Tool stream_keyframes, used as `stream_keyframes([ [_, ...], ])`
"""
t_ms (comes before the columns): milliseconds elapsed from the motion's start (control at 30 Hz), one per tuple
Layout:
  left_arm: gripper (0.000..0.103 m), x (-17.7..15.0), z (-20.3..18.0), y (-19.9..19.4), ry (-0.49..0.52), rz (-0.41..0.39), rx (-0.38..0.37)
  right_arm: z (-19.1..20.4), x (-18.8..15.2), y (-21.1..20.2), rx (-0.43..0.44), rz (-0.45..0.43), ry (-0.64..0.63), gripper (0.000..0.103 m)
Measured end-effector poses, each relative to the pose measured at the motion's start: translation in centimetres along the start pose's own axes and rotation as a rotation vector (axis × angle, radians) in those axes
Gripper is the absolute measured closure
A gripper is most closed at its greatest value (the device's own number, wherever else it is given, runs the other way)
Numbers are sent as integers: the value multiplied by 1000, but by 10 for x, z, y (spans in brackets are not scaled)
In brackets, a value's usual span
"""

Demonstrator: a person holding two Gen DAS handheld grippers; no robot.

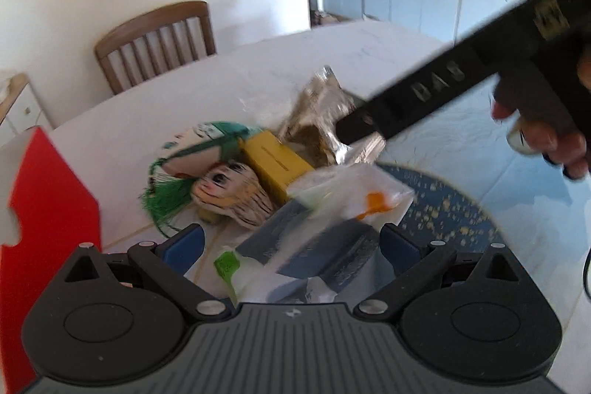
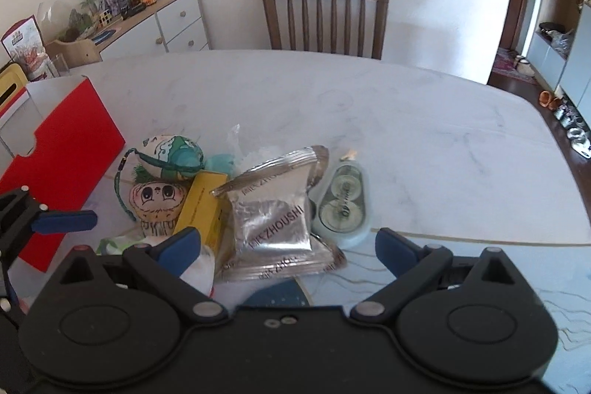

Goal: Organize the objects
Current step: 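Grasp the white printed bag with the left tool while the right tool grasps the silver foil packet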

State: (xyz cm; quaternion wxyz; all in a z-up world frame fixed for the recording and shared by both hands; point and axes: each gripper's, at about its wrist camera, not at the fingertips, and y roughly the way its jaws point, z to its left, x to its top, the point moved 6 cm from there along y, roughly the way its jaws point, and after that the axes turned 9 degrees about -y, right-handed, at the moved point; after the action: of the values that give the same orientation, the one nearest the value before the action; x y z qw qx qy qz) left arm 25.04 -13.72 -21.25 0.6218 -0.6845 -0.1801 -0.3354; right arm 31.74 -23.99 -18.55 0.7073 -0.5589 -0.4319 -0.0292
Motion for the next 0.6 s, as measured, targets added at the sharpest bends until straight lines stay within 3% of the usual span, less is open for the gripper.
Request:
stream_keyframes([
  [333,1,-6,-5,13,-1,21,-48,8,6,24,37,22,-45,15],
  [433,2,-7,-3,13,-18,26,-61,13,8,30,39,29,-70,23],
  [533,7,-7,-2,11,-26,26,-66,16,8,32,40,30,-79,26],
  [600,18,-6,0,10,-46,35,-69,15,8,31,36,29,-79,29],
])
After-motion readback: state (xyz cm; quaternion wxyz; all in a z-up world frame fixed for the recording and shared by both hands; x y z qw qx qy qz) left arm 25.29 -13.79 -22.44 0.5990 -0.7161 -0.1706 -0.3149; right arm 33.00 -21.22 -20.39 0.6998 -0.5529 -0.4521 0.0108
